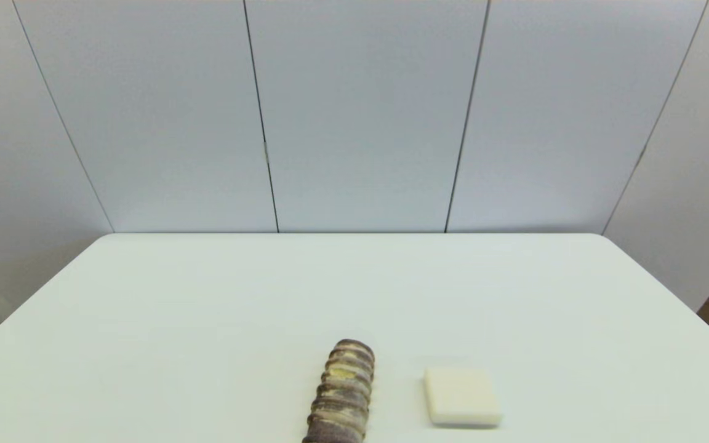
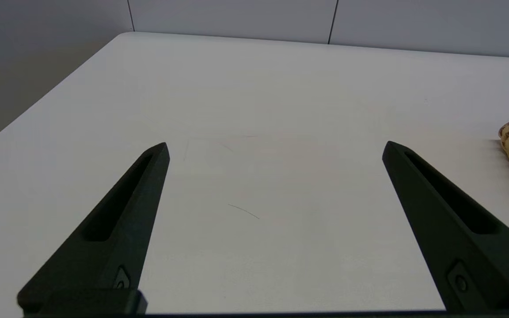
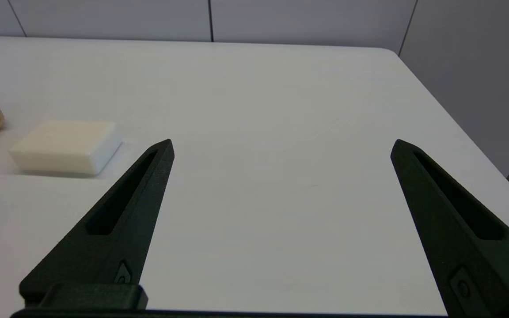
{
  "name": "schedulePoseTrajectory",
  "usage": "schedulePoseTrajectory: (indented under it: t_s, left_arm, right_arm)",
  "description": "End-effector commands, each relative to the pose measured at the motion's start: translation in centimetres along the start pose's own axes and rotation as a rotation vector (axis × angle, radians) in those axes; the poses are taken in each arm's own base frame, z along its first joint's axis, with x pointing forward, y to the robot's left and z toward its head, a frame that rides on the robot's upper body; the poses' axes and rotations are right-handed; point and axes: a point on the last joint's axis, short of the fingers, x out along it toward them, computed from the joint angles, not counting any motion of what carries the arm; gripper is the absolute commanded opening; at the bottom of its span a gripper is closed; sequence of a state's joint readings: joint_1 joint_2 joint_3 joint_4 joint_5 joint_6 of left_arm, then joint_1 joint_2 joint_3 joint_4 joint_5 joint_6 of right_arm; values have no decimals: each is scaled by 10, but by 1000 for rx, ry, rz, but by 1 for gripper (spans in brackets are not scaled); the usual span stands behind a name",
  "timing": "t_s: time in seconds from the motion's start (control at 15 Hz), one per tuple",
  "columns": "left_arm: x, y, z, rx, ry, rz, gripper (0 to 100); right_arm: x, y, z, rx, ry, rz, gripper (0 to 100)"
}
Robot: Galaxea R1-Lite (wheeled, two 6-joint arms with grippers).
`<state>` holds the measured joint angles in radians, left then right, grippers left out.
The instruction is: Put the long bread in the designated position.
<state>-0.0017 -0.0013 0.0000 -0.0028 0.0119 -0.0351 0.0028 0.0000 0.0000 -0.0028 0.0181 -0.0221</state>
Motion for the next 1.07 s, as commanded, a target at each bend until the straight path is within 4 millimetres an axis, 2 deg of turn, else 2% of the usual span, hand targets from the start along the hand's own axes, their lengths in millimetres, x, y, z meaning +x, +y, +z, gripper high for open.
schedulePoseTrajectory:
  t_s: [0.07, 1.07]
  left_arm:
    - [0, 0, 0, 0, 1, 1, 100]
    - [0, 0, 0, -2, 1, 1, 100]
  right_arm:
    - [0, 0, -1, 1, 3, 1, 100]
    - [0, 0, -1, -4, 4, 1, 100]
